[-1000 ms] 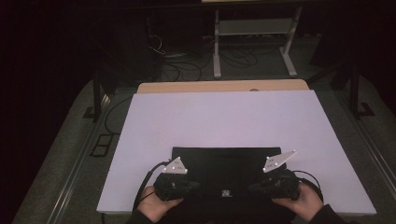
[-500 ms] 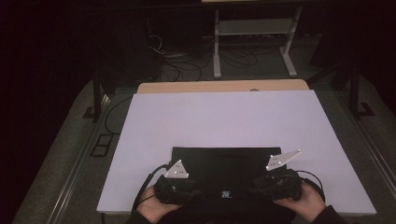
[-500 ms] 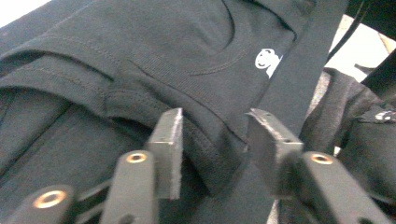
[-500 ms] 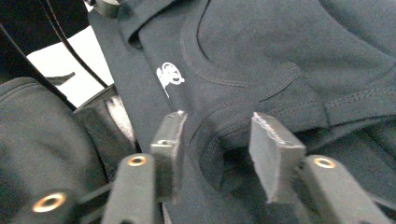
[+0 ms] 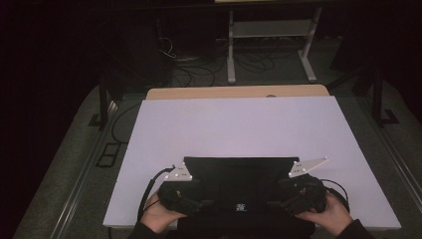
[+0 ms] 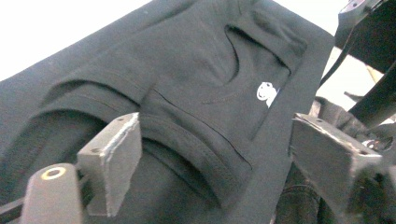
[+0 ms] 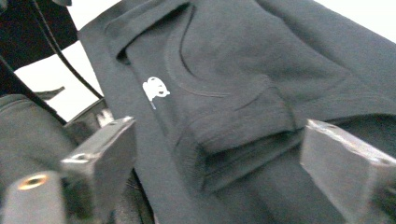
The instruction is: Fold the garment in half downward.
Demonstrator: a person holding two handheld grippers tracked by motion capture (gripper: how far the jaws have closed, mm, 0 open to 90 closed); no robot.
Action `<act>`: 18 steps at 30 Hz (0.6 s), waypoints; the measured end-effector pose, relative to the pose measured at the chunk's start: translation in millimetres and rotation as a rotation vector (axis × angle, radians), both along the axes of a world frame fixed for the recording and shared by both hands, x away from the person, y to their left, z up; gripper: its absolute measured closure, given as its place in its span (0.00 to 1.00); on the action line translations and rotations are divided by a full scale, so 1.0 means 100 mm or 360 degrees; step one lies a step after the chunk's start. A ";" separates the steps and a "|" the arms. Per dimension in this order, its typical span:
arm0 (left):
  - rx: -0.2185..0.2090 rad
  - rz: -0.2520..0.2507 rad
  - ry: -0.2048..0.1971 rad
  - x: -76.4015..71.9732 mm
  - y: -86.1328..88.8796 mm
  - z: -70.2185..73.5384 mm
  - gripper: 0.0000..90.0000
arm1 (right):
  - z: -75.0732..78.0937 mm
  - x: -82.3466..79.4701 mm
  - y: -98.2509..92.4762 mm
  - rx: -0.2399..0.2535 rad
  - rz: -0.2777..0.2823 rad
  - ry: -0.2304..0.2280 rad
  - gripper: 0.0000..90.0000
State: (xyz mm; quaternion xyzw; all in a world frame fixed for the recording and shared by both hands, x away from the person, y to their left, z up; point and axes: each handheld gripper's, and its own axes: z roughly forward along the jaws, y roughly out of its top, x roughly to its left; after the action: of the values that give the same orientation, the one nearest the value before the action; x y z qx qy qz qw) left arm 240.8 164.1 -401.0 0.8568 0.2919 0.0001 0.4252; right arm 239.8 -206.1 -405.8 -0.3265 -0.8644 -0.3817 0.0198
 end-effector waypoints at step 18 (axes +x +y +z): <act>-0.0011 -0.0006 -0.0030 0.30 0.17 0.18 0.00 | 0.33 0.14 -0.32 0.0013 -0.0113 -0.0117 0.00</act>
State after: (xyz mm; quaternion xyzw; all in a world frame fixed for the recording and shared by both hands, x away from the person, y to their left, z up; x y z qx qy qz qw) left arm 271.1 180.7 -382.9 0.8557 0.2862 0.0063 0.4310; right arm 253.7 -237.8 -372.6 -0.3427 -0.8509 -0.3974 -0.0241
